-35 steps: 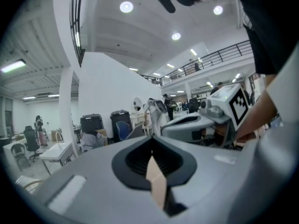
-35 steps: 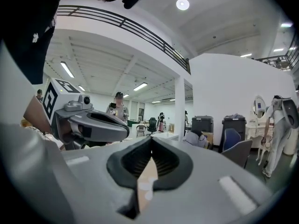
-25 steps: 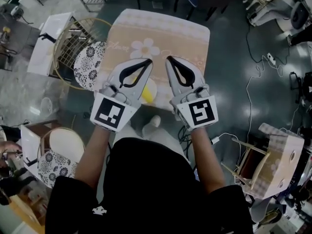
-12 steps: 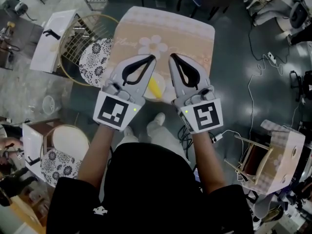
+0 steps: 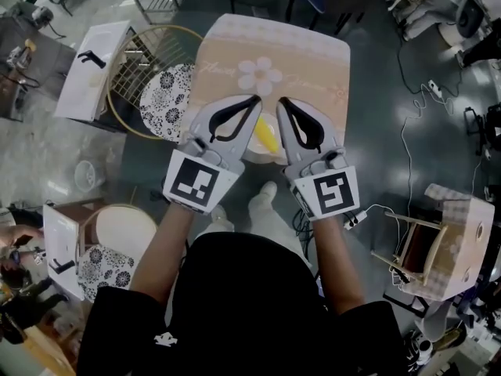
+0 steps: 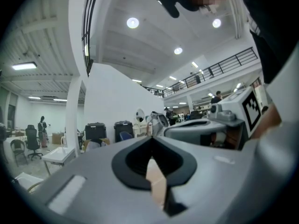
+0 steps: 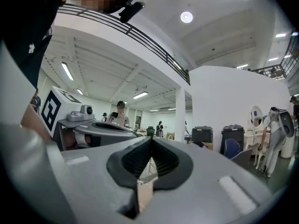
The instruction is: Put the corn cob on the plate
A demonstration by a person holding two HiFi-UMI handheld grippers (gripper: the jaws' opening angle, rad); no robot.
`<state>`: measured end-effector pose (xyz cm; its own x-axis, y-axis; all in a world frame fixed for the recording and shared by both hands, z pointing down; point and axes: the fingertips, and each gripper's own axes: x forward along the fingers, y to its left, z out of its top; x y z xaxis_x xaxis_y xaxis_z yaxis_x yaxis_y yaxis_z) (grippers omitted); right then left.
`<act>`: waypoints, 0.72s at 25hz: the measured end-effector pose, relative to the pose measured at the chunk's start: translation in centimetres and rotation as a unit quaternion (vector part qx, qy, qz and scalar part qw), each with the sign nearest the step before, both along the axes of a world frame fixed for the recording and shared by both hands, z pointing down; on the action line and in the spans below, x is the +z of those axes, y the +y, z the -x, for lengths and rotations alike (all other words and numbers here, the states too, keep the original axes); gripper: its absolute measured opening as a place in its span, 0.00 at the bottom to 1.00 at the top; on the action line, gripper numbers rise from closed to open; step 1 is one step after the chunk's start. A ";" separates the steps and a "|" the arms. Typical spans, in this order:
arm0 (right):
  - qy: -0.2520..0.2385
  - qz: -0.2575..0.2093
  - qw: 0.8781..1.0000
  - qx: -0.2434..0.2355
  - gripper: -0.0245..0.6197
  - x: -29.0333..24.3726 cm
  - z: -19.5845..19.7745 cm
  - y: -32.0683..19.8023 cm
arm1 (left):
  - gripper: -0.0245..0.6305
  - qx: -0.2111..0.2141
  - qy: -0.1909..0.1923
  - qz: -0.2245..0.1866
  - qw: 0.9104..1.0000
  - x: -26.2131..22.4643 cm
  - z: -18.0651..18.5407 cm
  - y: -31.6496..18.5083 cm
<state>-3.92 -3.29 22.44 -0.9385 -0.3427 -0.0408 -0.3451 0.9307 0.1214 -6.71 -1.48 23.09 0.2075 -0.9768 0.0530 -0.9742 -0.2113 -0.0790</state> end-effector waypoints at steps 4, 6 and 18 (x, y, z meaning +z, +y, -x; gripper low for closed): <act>0.001 -0.008 1.000 0.010 0.04 -0.2 0.2 2.1 | 0.05 0.007 0.006 -0.001 1.000 0.2 0.5 2.0; 0.001 -0.006 1.000 0.015 0.04 -0.1 0.3 3.0 | 0.05 0.010 0.008 0.002 1.000 0.5 0.8 2.8; 0.003 0.007 0.999 0.040 0.04 0.3 -0.9 7.8 | 0.05 0.035 0.009 0.000 0.999 0.4 -0.2 7.4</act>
